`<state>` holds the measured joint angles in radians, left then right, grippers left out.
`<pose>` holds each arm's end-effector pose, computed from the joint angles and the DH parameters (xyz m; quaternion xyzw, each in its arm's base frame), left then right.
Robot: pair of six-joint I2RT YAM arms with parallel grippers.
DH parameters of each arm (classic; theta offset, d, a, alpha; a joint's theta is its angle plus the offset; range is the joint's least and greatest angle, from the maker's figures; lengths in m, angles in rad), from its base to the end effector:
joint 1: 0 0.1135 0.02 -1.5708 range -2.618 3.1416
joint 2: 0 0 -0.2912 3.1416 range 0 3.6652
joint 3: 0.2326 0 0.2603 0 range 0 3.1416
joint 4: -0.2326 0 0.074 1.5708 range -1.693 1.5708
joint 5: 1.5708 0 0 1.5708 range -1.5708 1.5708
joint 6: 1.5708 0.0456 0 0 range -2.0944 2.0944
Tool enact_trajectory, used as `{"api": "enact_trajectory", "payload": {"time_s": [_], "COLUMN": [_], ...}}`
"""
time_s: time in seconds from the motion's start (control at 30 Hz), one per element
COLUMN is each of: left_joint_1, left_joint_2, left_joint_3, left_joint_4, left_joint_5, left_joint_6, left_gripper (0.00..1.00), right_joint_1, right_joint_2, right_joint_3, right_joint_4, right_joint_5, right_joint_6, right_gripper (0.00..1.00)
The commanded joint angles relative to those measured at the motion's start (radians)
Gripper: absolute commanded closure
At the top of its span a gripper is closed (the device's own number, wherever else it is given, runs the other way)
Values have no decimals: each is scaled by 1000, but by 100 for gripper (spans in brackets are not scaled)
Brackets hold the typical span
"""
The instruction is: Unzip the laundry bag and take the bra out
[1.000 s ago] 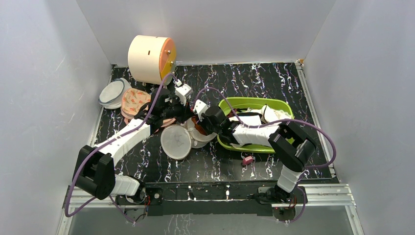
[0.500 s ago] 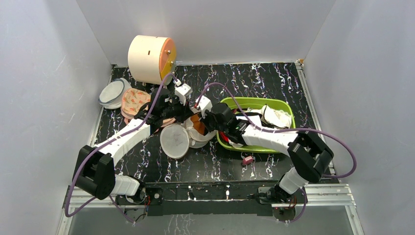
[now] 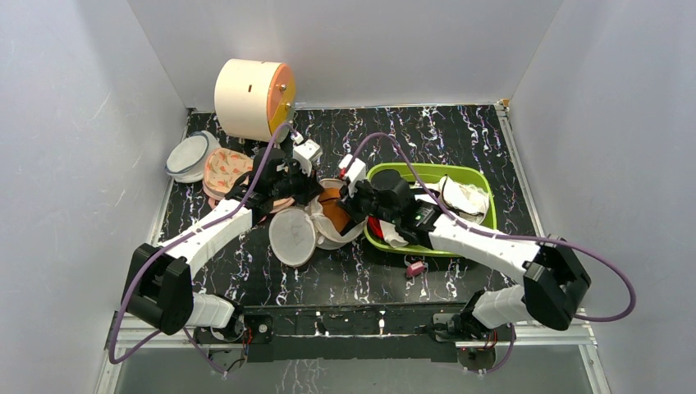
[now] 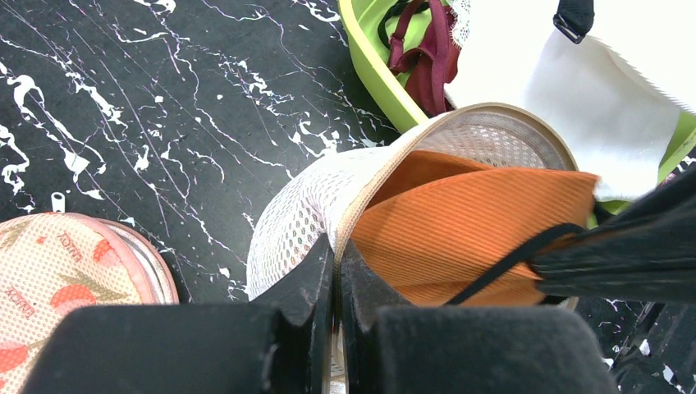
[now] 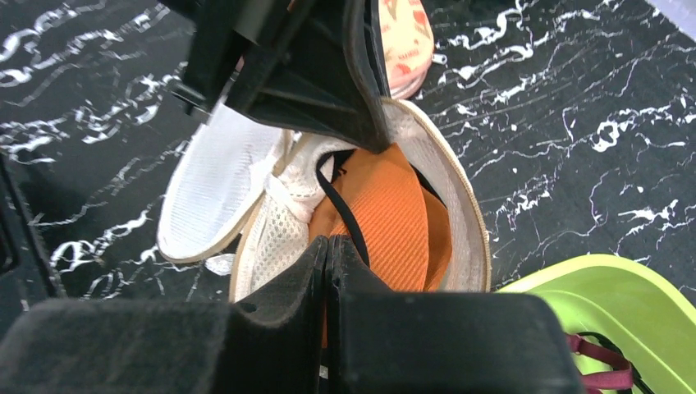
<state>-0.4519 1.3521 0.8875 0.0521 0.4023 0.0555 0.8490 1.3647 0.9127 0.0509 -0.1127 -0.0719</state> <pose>0.2768 -0.1542 0.2914 0.3117 0.7664 -0.2695 0.4929 0.2104 0.2468 0.2953 -0.3978 0.7320 0.2523 0.4923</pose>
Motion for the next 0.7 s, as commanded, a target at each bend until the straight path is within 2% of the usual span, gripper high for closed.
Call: {"api": "enact_trajectory", "payload": {"time_s": [0.0,0.2,0.43,0.67], "left_joint_1": [-1,0,0,-1], "left_joint_2": [-7,-7,-2,12], "left_joint_3": [18,19,20,27], "left_joint_4": [13,12,8,0], "left_joint_5": [4,0,-15,-18], "left_joint_6": [-6,-8,-8,-10], "left_gripper": [100,100,100,100], "right_joint_1": [4,4,4,4], "right_joint_2": [-79,-133,-203,-264], "right_joint_3": [64,125,213,307], "right_joint_4": [30,-40,-192,-250], "right_joint_5": [-36,12,132,176], "right_joint_6": [50,62,-29,-57], "right_gripper": [100,100,100,100]}}
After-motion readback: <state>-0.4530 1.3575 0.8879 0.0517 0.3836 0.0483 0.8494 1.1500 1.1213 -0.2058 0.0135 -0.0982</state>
